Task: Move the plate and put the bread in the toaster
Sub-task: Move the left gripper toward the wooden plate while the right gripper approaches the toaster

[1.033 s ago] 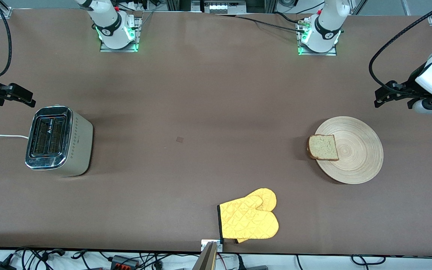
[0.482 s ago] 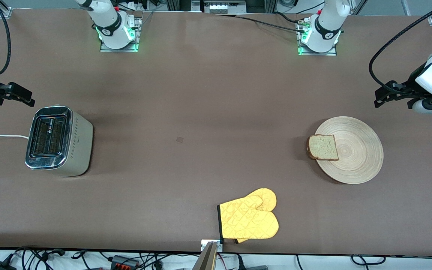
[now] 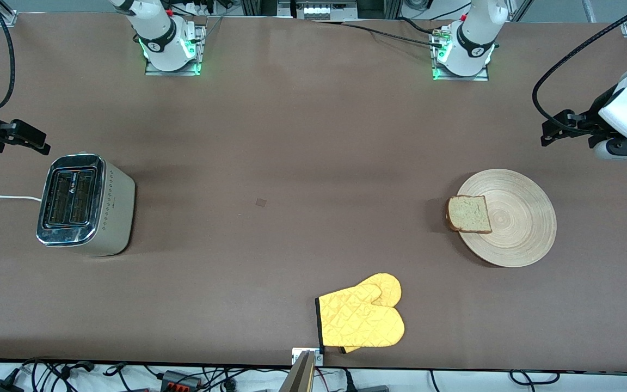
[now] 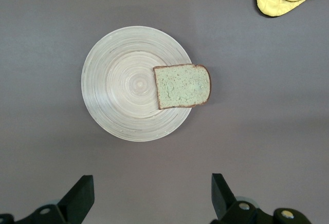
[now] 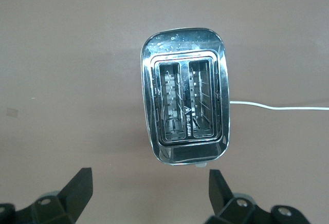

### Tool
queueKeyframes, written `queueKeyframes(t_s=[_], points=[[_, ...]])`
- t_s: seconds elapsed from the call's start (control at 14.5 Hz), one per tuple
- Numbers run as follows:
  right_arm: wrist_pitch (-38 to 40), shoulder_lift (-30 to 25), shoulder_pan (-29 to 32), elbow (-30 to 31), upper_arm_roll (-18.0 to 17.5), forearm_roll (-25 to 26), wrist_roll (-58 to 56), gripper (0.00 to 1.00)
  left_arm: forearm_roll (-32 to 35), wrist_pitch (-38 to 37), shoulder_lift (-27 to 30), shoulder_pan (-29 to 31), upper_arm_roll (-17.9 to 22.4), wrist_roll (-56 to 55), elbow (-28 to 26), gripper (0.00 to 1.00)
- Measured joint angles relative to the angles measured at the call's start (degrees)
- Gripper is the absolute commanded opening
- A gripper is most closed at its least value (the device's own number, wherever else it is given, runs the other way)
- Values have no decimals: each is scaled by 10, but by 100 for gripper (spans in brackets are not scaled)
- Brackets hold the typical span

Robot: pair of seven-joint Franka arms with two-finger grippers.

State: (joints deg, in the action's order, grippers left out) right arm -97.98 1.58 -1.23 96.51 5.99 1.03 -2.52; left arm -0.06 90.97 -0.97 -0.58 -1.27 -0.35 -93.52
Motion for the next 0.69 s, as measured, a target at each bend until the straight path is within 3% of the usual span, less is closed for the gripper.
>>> queueKeyframes(t_s=[0.48, 0.69], points=[[0, 0, 0, 2, 0, 0, 0, 100, 0, -3, -26, 2, 2, 2, 0, 100], [0, 0, 0, 2, 1, 0, 0, 100, -4, -3, -46, 29, 4, 2, 1, 100]])
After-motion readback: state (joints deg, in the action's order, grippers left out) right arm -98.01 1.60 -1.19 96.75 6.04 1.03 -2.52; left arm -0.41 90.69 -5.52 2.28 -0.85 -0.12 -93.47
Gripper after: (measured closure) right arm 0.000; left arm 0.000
